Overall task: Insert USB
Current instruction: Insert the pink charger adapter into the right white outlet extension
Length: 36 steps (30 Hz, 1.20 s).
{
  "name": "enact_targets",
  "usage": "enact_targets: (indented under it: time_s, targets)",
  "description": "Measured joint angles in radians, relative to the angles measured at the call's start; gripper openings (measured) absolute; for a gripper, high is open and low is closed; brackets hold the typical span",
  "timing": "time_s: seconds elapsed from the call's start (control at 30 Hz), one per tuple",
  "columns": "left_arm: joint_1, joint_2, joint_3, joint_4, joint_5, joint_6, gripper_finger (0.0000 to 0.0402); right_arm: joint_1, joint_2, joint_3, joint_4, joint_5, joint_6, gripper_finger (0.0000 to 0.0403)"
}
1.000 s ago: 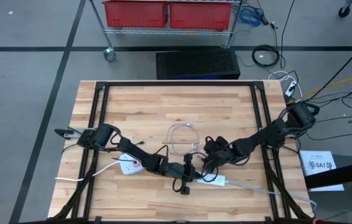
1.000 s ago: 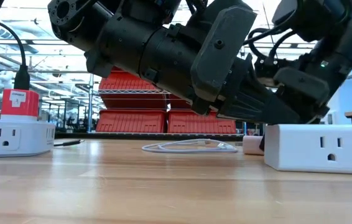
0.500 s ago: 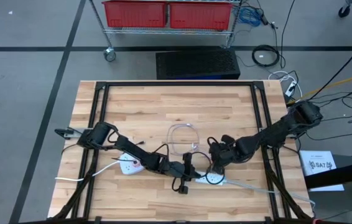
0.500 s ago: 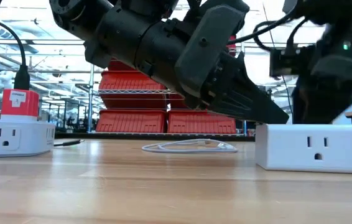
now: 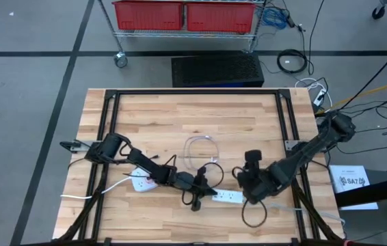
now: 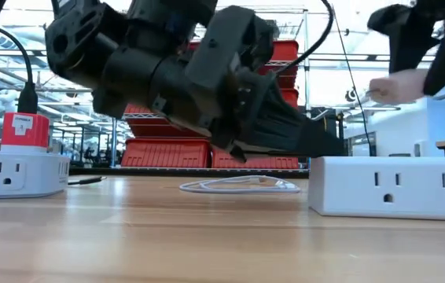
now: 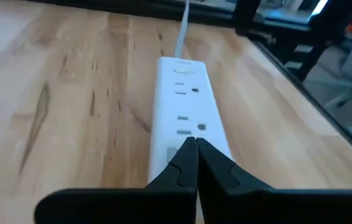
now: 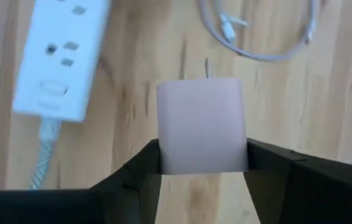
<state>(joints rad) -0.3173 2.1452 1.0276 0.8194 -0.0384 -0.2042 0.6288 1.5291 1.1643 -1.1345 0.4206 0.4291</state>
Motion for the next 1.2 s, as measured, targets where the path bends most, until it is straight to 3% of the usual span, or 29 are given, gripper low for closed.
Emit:
enact_targets:
  time_s: [0.47, 0.8, 1.2]
  targets:
    - [0.027, 0.0, -0.023, 0.03, 0.028, -0.053, 0.0001, 0.063, 0.475, 0.36, -0.41, -0.007, -0.458, 0.0158]
    - [0.029, 0.0, -0.023, 0.029, 0.028, -0.054, 0.0001, 0.113, 0.533, 0.54, -0.436, 0.029, -0.561, 0.0158]
    - [0.04, -0.002, -0.022, 0.027, 0.029, -0.079, 0.0001, 0.113, 0.609, 0.553, -0.435, 0.111, -0.848, 0.0158]
